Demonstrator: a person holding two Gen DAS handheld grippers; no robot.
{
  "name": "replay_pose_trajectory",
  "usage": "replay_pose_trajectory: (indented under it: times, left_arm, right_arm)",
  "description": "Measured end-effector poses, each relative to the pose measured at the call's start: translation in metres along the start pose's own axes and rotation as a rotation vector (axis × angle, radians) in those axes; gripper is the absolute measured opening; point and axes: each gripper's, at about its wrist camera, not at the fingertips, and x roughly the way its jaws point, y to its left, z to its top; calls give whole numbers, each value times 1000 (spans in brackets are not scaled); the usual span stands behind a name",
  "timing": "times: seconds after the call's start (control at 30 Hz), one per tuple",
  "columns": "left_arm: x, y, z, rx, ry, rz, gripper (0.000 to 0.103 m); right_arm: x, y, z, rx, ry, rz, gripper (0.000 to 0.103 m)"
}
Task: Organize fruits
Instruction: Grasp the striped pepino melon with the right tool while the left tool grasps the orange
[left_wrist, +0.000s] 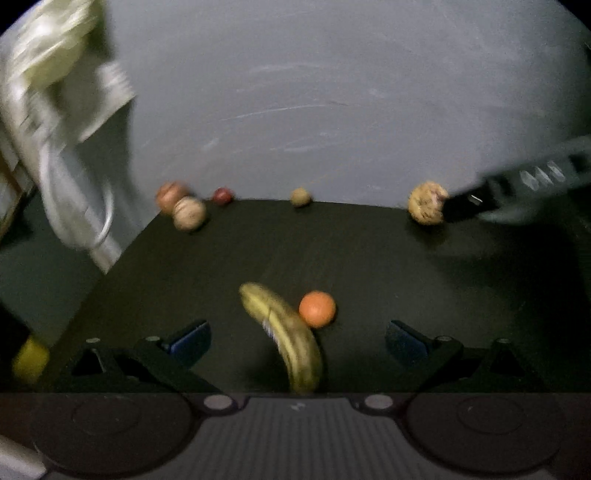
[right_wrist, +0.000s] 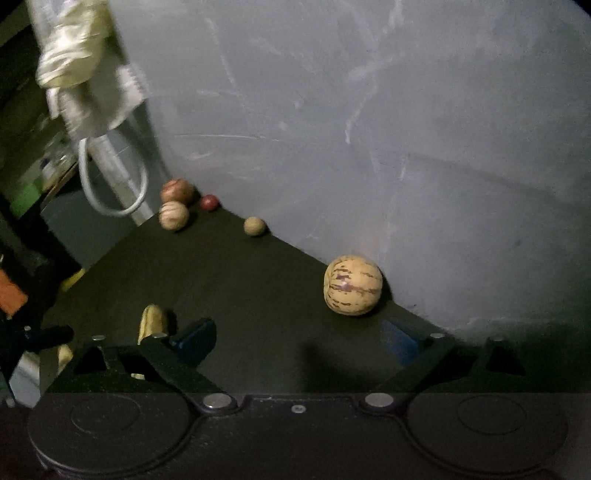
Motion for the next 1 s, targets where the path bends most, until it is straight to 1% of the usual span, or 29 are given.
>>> replay_pose_trajectory:
  times: [0.03, 0.1, 0.2, 0.27, 0.37, 0.43, 0.5, 0.53, 0.67, 0.73, 0.9, 0.93, 1.0]
  left_arm:
    - [9, -3, 5, 44, 6, -1, 100]
    - [24, -6, 10, 107, 14, -16, 97]
    - [45, -11, 16, 181, 35, -34, 89]
    - [56, -12, 19, 209, 50, -49, 87]
    - [69, -13, 19, 235, 73, -86, 79]
    - [76, -14, 19, 265, 86, -105, 70]
    - [82, -15, 19, 294, 106, -125, 64]
    - [85, -16, 19, 305, 116, -135, 62]
    - [92, -17, 19, 349, 145, -163, 59]
    - [96, -18, 19, 368, 165, -170, 54]
    - [97, -15, 23, 363, 175, -183, 53]
    - [97, -14, 22, 363, 177, -184, 49]
    - [96, -14, 23, 359, 178, -187, 46]
  right_arm:
    - [7, -1, 1, 26, 5, -5, 90]
    - [18, -3, 1, 64, 7, -13, 89]
    - [33, -3, 3, 96, 4, -28, 86]
    - [41, -5, 5, 120, 3, -43, 84]
    - [49, -10, 9, 151, 3, -64, 83]
    - [53, -14, 11, 164, -8, -75, 83]
    - [55, -17, 14, 173, -14, -76, 83]
    - [57, -18, 15, 175, -10, -78, 83]
    - [63, -23, 14, 198, 12, -78, 82]
    - [65, -25, 14, 206, 11, -76, 82]
    - [67, -27, 16, 225, 3, -77, 81]
    - [68, -27, 17, 229, 2, -84, 77]
    - [68, -28, 17, 226, 0, -98, 71]
